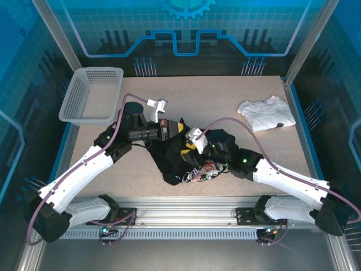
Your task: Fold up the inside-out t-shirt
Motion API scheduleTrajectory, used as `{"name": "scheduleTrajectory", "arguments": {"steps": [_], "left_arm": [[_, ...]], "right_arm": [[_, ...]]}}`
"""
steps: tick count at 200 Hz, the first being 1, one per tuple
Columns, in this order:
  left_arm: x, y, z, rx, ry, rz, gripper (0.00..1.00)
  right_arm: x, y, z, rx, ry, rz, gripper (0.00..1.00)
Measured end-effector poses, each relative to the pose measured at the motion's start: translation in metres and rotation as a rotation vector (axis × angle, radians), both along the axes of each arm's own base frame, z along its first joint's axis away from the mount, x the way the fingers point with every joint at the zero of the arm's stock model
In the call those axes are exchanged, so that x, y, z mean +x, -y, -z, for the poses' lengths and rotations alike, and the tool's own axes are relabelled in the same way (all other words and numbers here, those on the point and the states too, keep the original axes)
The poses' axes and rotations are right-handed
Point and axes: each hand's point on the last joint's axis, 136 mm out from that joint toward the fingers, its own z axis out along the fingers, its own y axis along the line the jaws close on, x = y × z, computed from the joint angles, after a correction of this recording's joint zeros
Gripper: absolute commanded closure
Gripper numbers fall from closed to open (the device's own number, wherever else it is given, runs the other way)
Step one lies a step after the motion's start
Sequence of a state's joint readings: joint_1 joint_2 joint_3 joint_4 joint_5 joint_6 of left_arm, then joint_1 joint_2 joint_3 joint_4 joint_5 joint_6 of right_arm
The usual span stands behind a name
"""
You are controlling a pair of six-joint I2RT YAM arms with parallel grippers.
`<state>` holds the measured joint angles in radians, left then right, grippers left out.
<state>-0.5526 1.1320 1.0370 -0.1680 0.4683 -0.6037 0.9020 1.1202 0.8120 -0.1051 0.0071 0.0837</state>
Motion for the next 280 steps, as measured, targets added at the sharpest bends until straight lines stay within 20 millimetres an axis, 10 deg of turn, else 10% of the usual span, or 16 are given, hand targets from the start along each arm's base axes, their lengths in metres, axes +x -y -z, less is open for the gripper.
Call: {"name": "scheduleTrajectory", "arguments": {"steps": [41,90,148,207,280], "left_arm": [[0.001,-0.001,0.0,0.003,0.005,-0.006,1.0],[0.02,-0.021,0.004,0.054,0.05,-0.141,1.0],[0.05,-0.039,0.028,0.134,0.036,-0.261,0.77],[0.03,-0.044,0.047,0.151,0.038,-0.217,0.49],[0.02,-0.052,0.087,0.208,-0.047,-0.227,0.37]], "right_arm": [[0.016,0.006,0.008,-0.003,-0.036,0.068,1.0],[0.012,0.013,-0.02,0.12,-0.032,0.006,1.0],[0.006,0.018,-0.051,0.325,-0.054,-0.099,1.0],[0.014,0.017,-0.047,0.37,-0.104,-0.107,1.0],[0.016,0.023,-0.038,0.366,-0.121,-0.091,1.0]]}}
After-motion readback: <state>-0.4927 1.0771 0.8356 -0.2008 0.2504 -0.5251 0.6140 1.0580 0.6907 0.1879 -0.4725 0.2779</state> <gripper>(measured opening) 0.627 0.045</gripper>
